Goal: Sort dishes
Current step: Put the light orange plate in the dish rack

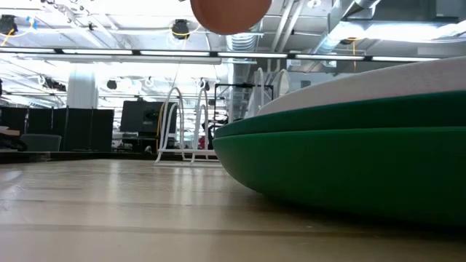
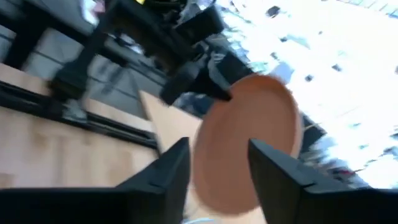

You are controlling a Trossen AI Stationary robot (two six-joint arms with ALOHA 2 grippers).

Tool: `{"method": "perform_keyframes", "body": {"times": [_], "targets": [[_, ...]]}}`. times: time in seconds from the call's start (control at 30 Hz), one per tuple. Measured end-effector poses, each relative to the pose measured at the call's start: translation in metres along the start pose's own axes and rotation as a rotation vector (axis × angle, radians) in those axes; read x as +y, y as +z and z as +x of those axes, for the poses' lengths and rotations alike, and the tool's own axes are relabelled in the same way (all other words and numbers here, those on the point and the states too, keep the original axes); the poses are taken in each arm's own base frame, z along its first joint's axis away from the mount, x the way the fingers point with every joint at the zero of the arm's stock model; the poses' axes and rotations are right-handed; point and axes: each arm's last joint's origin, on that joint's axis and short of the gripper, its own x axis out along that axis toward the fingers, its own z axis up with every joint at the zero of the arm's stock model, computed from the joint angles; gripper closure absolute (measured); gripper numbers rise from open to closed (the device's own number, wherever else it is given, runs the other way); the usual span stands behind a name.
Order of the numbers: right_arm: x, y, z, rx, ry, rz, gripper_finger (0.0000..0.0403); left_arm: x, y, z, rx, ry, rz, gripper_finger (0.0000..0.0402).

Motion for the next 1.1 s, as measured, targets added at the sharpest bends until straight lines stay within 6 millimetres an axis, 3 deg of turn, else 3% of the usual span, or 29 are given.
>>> {"method": "perform_keyframes", "body": {"times": [0.17,0.37,0.57,1.1], "targets": [[0.014,-0.010,0.033,0.081,-0.134,-0.147,0.0147,-0.005,-0.002,-0.005,0.019,0.024,0.044,0.0393],[0.021,-0.022,0.060,0.120,-0.221,-0.134,0.0129,-0.008,-0.001,-0.019,0.049,0.065,0.114,0.0393],[0.022,-0.021,0.063,0.098,-0.244,-0.153,0.0142,-0.006,-0.003,-0.024,0.108,0.167,0.200,0.0393],[0.007,-0.034,0.082,0.136,-0.292,-0.159,0.0238,-0.010,-0.002,-0.032,0.082,0.090,0.287,0.0393]]}}
